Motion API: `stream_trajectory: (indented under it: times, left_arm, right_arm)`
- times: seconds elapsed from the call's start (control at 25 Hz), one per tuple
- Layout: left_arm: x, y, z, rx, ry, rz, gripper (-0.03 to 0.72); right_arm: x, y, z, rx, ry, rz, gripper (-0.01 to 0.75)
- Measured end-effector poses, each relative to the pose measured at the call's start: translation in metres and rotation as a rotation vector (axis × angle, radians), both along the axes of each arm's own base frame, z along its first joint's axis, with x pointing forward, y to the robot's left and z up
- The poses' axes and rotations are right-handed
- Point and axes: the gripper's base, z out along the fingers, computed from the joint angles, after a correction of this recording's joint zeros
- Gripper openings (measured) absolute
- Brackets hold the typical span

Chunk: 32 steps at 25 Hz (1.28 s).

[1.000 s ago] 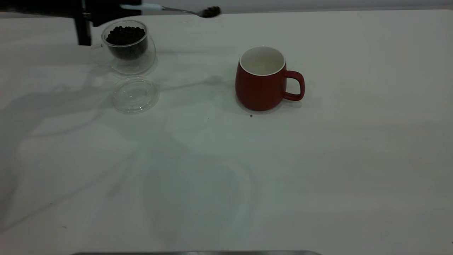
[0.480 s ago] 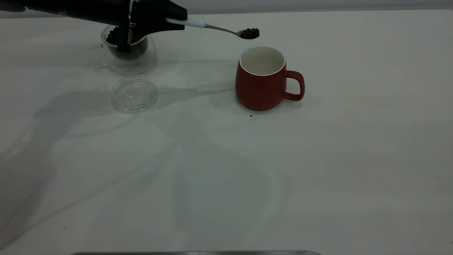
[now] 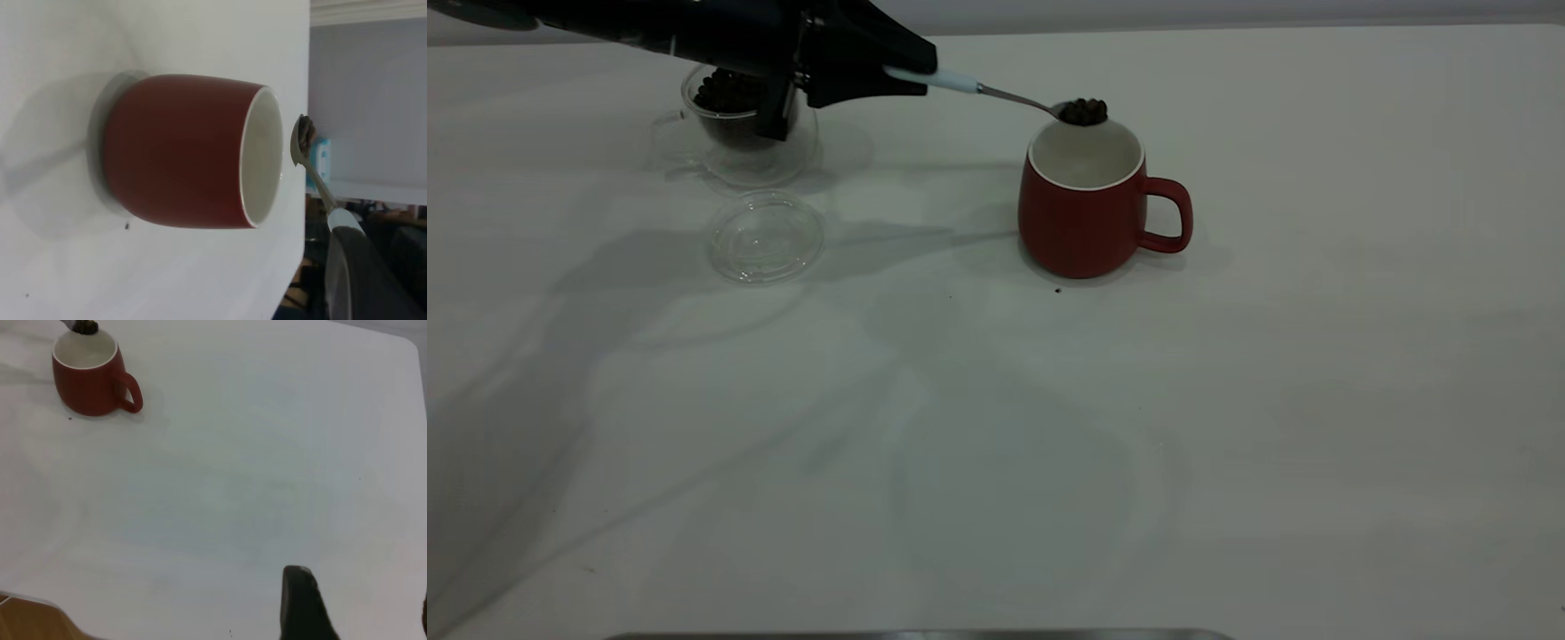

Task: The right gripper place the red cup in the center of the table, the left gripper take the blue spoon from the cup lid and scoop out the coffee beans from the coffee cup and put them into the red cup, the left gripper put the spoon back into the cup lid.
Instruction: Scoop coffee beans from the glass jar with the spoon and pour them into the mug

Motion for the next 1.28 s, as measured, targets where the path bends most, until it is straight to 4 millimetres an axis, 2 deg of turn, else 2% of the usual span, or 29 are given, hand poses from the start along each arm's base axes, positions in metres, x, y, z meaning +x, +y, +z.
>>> stream_trajectory:
  times: [0.24,0.64,0.96,1.28]
  left_arm:
    - [-0.003,-0.015,-0.003,0.060,-0.082,-0.043,0.123]
    - [-0.001,-0.016,-0.006,0.117,-0.225,-0.100,0.123]
    - [-0.006,-0.034,-0.009,0.180,-0.351,-0.187,0.123]
    - [-0.006,-0.035,-0.010,0.212,-0.428,-0.226,0.123]
  right_arm:
    - [0.000,0.000,0.000,0.000,0.000,0.000,0.456]
    - [0.000,0.000,0.000,0.000,0.000,0.000,0.456]
    - [0.000,0.000,0.000,0.000,0.000,0.000,0.456]
    - [0.000,0.000,0.000,0.000,0.000,0.000,0.456]
